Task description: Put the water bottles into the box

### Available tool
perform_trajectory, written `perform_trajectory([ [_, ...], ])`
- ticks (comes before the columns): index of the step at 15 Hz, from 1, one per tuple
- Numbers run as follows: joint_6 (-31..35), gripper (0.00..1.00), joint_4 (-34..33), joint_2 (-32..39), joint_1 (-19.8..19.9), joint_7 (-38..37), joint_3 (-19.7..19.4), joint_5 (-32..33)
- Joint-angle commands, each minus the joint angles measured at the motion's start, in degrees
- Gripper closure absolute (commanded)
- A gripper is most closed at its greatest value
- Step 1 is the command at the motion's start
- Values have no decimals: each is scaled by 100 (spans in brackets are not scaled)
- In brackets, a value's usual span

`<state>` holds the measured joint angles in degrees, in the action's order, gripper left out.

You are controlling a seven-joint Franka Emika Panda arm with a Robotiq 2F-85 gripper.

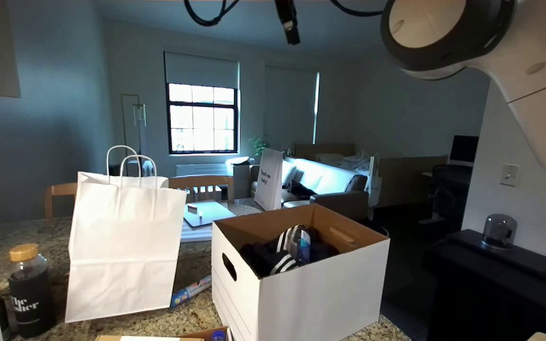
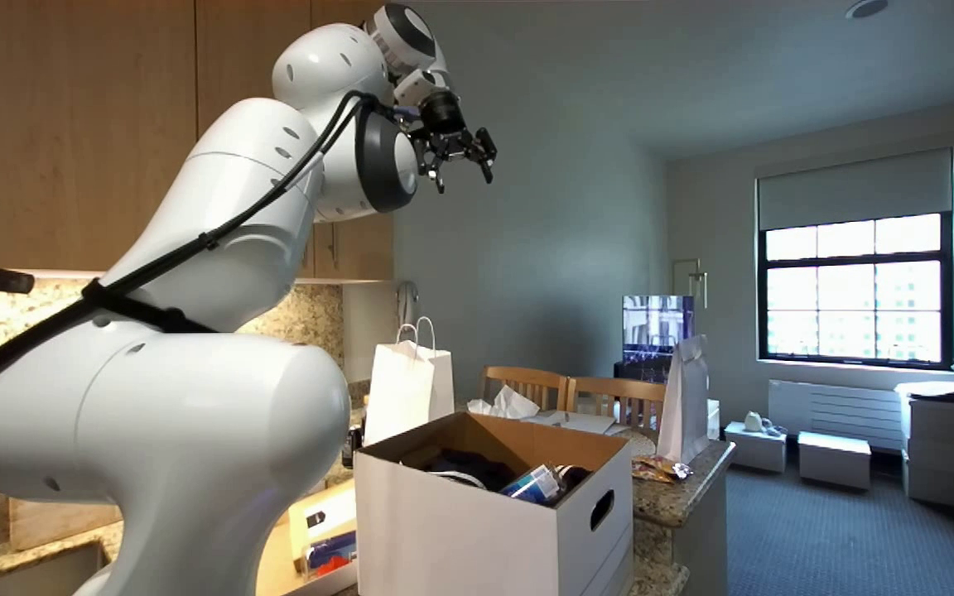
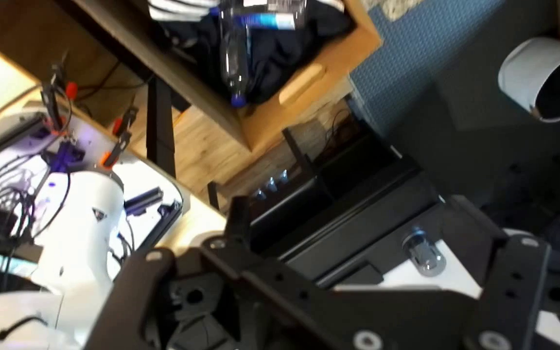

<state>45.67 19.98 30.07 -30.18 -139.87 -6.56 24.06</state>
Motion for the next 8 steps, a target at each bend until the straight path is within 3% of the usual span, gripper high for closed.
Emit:
perform_trajectory([
  [1,1106,0,6,202,-49,-974,286,-658],
  [5,2425,0,8,371,-263,-905,445,-894],
  [8,3134,0,8,437,-383,-451,577,-1037],
])
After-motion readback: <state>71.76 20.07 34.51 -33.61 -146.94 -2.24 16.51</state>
